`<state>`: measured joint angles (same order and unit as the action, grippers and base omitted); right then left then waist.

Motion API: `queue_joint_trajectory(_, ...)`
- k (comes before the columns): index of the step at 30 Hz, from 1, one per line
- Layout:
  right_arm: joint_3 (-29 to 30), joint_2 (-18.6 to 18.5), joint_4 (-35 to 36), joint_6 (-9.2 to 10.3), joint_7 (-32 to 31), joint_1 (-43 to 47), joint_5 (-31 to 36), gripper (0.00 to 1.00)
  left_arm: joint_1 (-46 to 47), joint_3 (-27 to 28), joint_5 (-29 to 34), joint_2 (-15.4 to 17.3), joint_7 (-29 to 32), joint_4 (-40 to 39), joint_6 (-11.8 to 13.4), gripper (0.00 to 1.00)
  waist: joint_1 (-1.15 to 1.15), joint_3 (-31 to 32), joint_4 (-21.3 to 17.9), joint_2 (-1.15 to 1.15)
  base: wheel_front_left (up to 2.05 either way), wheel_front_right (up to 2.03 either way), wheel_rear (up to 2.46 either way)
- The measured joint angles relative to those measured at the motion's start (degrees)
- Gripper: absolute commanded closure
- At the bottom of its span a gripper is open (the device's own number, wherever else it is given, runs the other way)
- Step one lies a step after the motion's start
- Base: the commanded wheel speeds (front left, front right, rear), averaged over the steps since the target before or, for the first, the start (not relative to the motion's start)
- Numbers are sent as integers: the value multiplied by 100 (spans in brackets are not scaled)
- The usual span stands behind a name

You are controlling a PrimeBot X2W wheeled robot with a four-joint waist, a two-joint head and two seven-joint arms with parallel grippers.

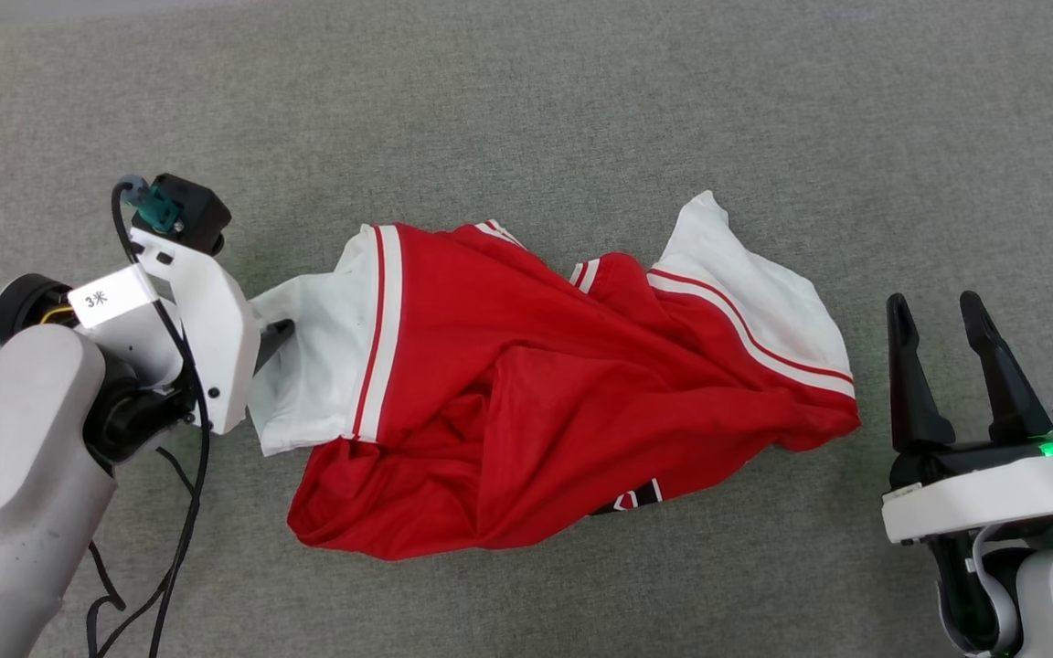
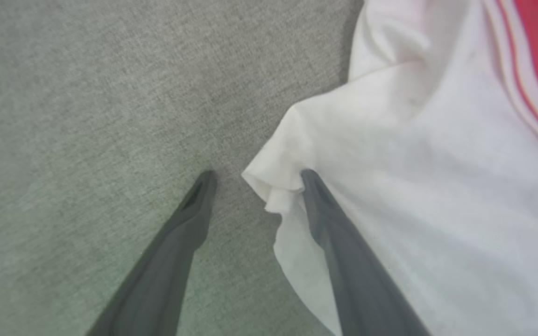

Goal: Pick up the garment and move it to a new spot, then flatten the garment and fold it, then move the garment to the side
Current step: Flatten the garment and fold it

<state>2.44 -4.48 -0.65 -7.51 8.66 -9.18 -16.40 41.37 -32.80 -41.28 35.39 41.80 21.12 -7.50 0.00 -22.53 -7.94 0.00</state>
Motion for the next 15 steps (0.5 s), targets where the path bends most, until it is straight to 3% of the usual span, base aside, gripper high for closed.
queue_joint_trajectory(3, 0, 8, -37, 0, 13, -29, 35, 0, 15, -74, -103, 12, -31, 36, 0, 100, 0, 16, 34, 0, 0, 0, 0)
queue_joint_trajectory(9, 7, -20, -127, 0, -90, -24, 75, 0, -122, 3, -35, 1, -723, 246, 27, 100, 0, 213, 126, 0, 0, 0, 0)
queue_joint_trajectory(15, 64, -174, -181, 0, -557, 77, -26, 0, -525, 227, -110, 131, -1284, -60, 181, 100, 0, 529, 283, 0, 0, 0, 0)
